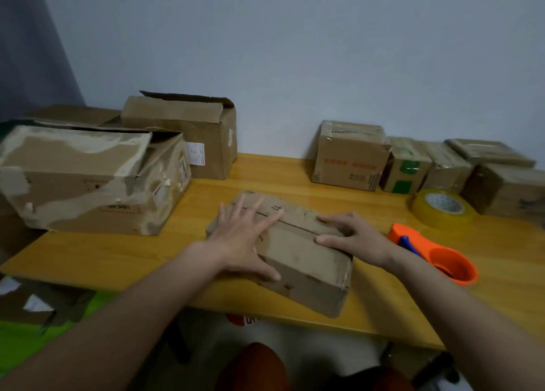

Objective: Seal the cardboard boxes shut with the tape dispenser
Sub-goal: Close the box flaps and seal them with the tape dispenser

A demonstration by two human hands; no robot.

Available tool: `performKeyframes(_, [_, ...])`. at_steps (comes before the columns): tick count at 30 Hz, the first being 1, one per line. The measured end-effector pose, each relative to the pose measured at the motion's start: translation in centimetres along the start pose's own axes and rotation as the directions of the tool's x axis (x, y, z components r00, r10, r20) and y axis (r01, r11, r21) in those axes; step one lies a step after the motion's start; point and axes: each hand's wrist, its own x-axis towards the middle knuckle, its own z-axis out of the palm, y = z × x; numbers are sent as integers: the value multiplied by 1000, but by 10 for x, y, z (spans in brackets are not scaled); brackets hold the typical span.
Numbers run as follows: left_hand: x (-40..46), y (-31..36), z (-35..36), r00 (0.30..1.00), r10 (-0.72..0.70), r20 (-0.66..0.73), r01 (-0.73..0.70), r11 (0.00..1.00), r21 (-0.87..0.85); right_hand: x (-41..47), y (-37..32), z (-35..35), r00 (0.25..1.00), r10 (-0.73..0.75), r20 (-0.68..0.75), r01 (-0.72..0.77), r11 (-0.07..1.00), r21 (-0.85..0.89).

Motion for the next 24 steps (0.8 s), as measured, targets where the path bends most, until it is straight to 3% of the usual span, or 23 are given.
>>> performKeyframes(2, [3,13,8,995,-75,67,78,996,-40,-5,6,-2,998,36,-58,-38,999,-33])
performKeyframes(6, [6,70,22,984,-180,13,180,982,-61,-4,11,8,946,81,-314,-178,939,-293])
performKeyframes(10, [13,102,21,975,-219,29,219,976,-6,-2,23,9,922,52,-384,-213,895,-391])
performKeyframes(13, [18,101,14,975,-205,81,206,978,-9,-4,26,-3,954,34,-298,-133,939,-319])
performKeyframes(15, [18,96,13,989,-135,61,138,989,-45,-12,30,-14,934,13,-356,-72,986,-151])
performKeyframes(17, [18,93,12,999,-39,22,40,996,-86,-25,44,-26,832,124,-541,-176,983,-47])
performKeyframes(19, [20,93,9,1000,18,8,-17,995,-99,-40,65,-33,721,246,-647,-389,917,-85])
performKeyframes(21, [23,94,6,998,48,31,-45,994,-98,-52,80,-32,705,344,-620,-560,806,-189])
performKeyframes(24, [27,96,4,995,72,65,-66,994,-90,-59,95,-26,732,408,-546,-630,710,-315])
